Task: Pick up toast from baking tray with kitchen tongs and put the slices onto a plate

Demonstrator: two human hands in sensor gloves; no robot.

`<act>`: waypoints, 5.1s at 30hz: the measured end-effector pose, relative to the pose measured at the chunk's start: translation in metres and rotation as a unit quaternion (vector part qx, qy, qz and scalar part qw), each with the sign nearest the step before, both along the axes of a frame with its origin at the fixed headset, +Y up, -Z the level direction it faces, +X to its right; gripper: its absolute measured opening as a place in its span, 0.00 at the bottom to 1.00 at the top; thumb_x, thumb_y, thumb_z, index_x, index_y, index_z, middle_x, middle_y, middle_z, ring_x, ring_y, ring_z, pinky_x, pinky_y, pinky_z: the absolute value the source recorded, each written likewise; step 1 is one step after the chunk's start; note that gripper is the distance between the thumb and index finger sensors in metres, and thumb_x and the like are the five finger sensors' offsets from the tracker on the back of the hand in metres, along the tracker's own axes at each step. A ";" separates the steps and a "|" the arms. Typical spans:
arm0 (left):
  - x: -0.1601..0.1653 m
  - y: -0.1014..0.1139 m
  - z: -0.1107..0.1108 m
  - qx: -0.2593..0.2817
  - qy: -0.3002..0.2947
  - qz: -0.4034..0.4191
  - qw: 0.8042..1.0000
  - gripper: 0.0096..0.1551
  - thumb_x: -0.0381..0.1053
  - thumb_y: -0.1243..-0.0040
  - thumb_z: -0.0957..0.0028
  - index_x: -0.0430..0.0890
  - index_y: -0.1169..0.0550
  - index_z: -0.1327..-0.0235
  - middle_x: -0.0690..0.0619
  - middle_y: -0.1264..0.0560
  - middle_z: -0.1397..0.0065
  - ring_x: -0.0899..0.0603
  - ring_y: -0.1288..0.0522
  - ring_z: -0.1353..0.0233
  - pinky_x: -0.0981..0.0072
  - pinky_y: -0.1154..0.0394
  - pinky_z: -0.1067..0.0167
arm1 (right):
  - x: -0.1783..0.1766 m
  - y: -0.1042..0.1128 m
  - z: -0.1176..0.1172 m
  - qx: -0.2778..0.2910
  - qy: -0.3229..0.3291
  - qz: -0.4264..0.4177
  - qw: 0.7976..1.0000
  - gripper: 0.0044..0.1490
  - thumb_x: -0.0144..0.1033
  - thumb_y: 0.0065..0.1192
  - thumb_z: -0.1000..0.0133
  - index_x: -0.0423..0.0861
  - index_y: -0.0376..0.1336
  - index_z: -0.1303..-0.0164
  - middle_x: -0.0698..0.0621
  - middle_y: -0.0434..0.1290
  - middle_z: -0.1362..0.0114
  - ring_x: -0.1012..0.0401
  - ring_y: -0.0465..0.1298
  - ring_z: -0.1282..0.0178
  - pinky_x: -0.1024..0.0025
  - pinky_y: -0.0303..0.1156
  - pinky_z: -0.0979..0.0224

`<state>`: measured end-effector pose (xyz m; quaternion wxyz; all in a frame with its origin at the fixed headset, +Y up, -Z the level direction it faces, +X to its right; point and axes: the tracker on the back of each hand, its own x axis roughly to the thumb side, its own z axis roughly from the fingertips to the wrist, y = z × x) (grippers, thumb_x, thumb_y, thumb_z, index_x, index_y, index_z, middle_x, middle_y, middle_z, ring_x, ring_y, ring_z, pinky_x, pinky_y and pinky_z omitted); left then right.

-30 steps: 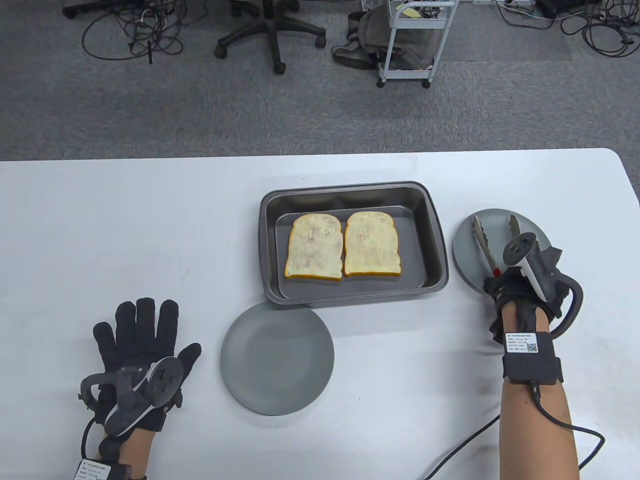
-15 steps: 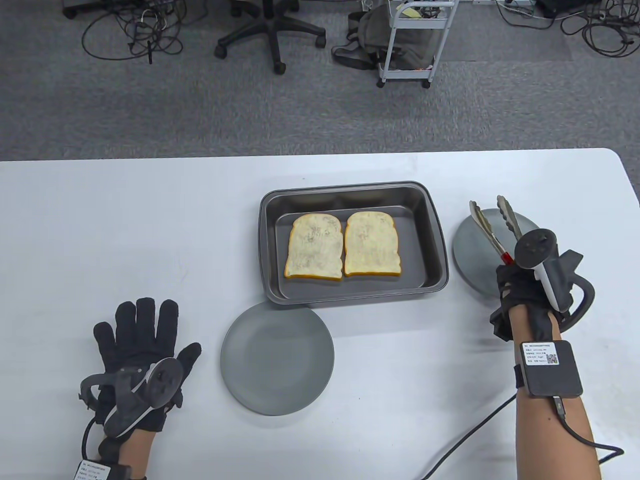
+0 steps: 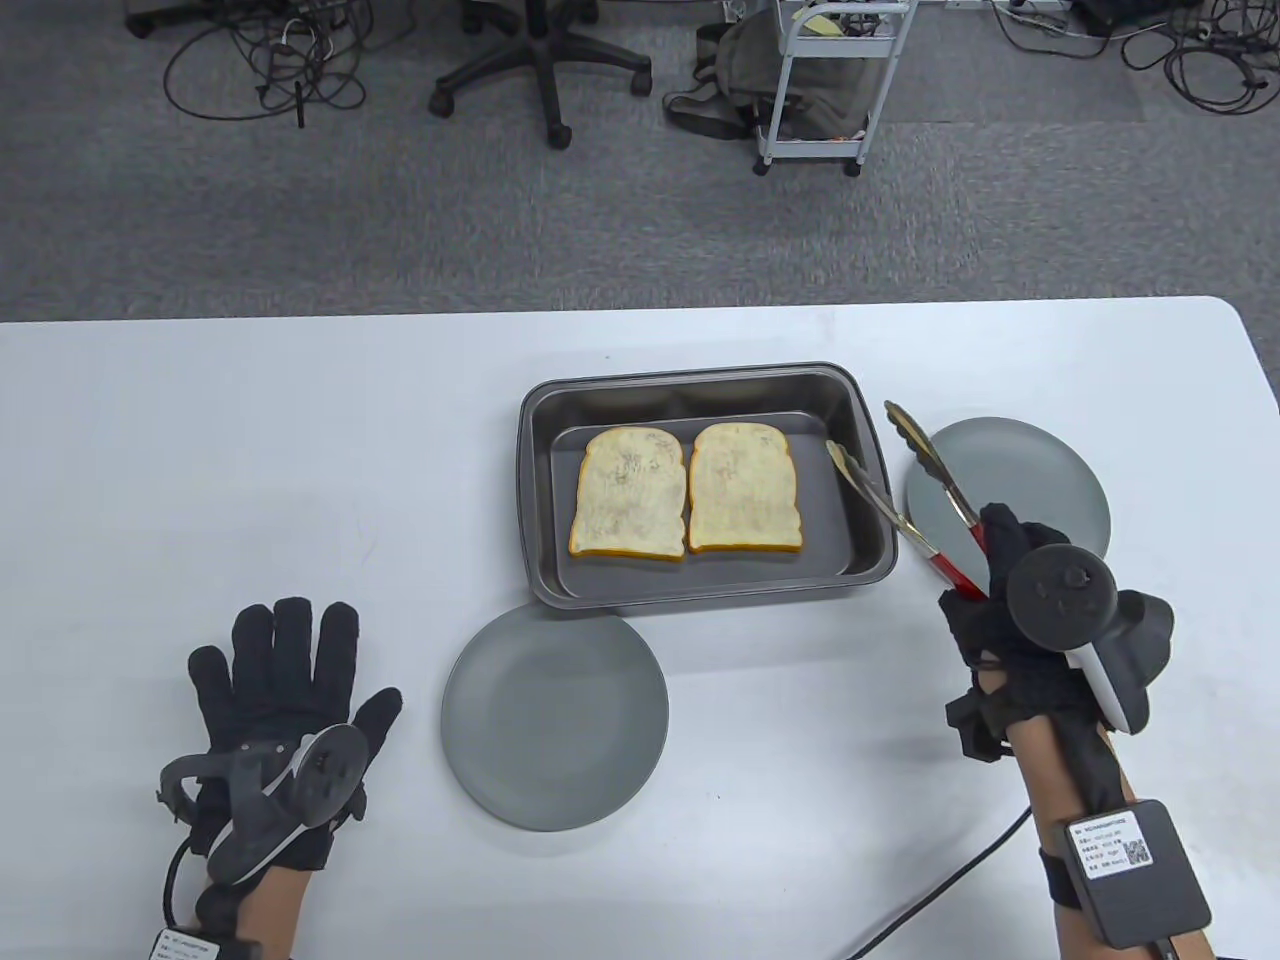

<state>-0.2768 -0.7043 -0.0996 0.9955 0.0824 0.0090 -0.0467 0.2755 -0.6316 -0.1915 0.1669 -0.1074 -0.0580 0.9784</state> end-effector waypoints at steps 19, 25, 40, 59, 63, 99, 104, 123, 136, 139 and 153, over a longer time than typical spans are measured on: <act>-0.006 -0.001 -0.001 -0.012 0.009 0.018 1.000 0.52 0.77 0.52 0.54 0.59 0.52 0.19 0.45 0.49 0.12 0.28 0.50 0.14 0.22 0.51 0.26 | -0.017 -0.064 0.023 -0.016 0.075 -0.011 0.997 0.57 0.45 0.86 0.62 0.52 0.58 0.23 0.42 0.71 0.26 0.46 0.80 0.36 0.42 0.73 0.31; -0.006 -0.001 -0.002 -0.018 0.012 0.011 1.000 0.52 0.77 0.52 0.54 0.59 0.51 0.19 0.45 0.49 0.12 0.28 0.50 0.14 0.22 0.51 0.26 | -0.014 -0.072 0.017 -0.032 0.071 -0.012 0.997 0.57 0.45 0.86 0.62 0.51 0.58 0.23 0.41 0.71 0.25 0.46 0.79 0.35 0.42 0.73 0.32; -0.001 -0.008 -0.003 -0.047 -0.004 0.038 0.998 0.51 0.77 0.52 0.54 0.56 0.46 0.19 0.45 0.44 0.13 0.29 0.43 0.16 0.26 0.43 0.25 | -0.010 -0.075 0.016 -0.036 0.062 -0.022 0.997 0.59 0.46 0.84 0.62 0.49 0.55 0.22 0.41 0.69 0.24 0.45 0.77 0.33 0.41 0.72 0.31; 0.023 -0.036 -0.026 -0.163 0.056 0.231 0.958 0.30 0.68 0.25 0.58 0.48 0.11 0.53 0.49 0.17 0.43 0.38 0.20 0.45 0.49 0.23 0.43 | -0.013 -0.076 0.016 -0.041 0.071 -0.014 0.997 0.58 0.47 0.84 0.61 0.48 0.56 0.22 0.41 0.69 0.24 0.45 0.77 0.33 0.41 0.72 0.31; 0.029 -0.039 -0.027 -0.164 0.043 0.232 0.958 0.25 0.63 0.20 0.60 0.48 0.09 0.58 0.49 0.15 0.48 0.39 0.19 0.50 0.52 0.22 0.47 | -0.014 -0.077 0.016 -0.044 0.072 -0.009 0.996 0.58 0.47 0.83 0.61 0.48 0.56 0.22 0.41 0.68 0.24 0.45 0.77 0.33 0.41 0.72 0.31; 0.013 -0.035 -0.017 -0.140 -0.007 0.489 0.861 0.40 0.44 0.24 0.55 0.38 0.31 0.31 0.44 0.11 0.47 0.42 0.02 0.59 0.66 0.02 0.65 | -0.016 -0.077 0.017 -0.036 0.075 -0.015 0.996 0.57 0.47 0.83 0.61 0.47 0.57 0.23 0.41 0.69 0.25 0.44 0.77 0.33 0.41 0.72 0.32; 0.014 -0.027 -0.012 -0.161 -0.021 0.507 0.846 0.35 0.44 0.23 0.55 0.38 0.25 0.35 0.46 0.09 0.49 0.42 0.01 0.61 0.66 0.01 0.66 | -0.015 -0.076 0.017 -0.036 0.076 -0.019 0.996 0.57 0.47 0.83 0.61 0.47 0.57 0.23 0.41 0.69 0.24 0.44 0.77 0.33 0.41 0.72 0.32; -0.030 0.028 -0.036 -0.059 0.003 0.652 0.756 0.30 0.48 0.30 0.48 0.43 0.25 0.33 0.49 0.11 0.45 0.45 0.03 0.58 0.70 0.03 0.63 | -0.008 -0.070 0.020 -0.021 0.072 -0.047 0.996 0.54 0.48 0.76 0.60 0.48 0.57 0.23 0.41 0.69 0.25 0.44 0.77 0.34 0.42 0.72 0.32; -0.065 -0.026 -0.029 -0.027 0.103 0.696 0.710 0.30 0.46 0.32 0.48 0.41 0.26 0.33 0.45 0.11 0.45 0.43 0.03 0.59 0.69 0.03 0.65 | -0.008 -0.071 0.019 -0.026 0.070 -0.038 0.996 0.52 0.45 0.76 0.56 0.48 0.56 0.22 0.41 0.67 0.23 0.43 0.75 0.32 0.41 0.70 0.30; -0.070 -0.030 -0.027 -0.024 0.117 0.690 0.713 0.30 0.47 0.32 0.49 0.40 0.26 0.33 0.45 0.11 0.45 0.43 0.03 0.59 0.68 0.03 0.65 | -0.008 -0.070 0.019 -0.025 0.065 -0.038 0.997 0.51 0.44 0.77 0.57 0.48 0.57 0.23 0.41 0.68 0.23 0.43 0.75 0.33 0.41 0.70 0.31; -0.061 -0.022 -0.028 -0.030 0.092 0.683 0.724 0.30 0.48 0.32 0.48 0.41 0.25 0.33 0.46 0.11 0.46 0.43 0.03 0.59 0.68 0.03 0.65 | -0.002 -0.058 0.014 -0.011 0.044 -0.076 0.996 0.52 0.49 0.74 0.60 0.46 0.61 0.24 0.39 0.72 0.28 0.44 0.79 0.39 0.45 0.74 0.36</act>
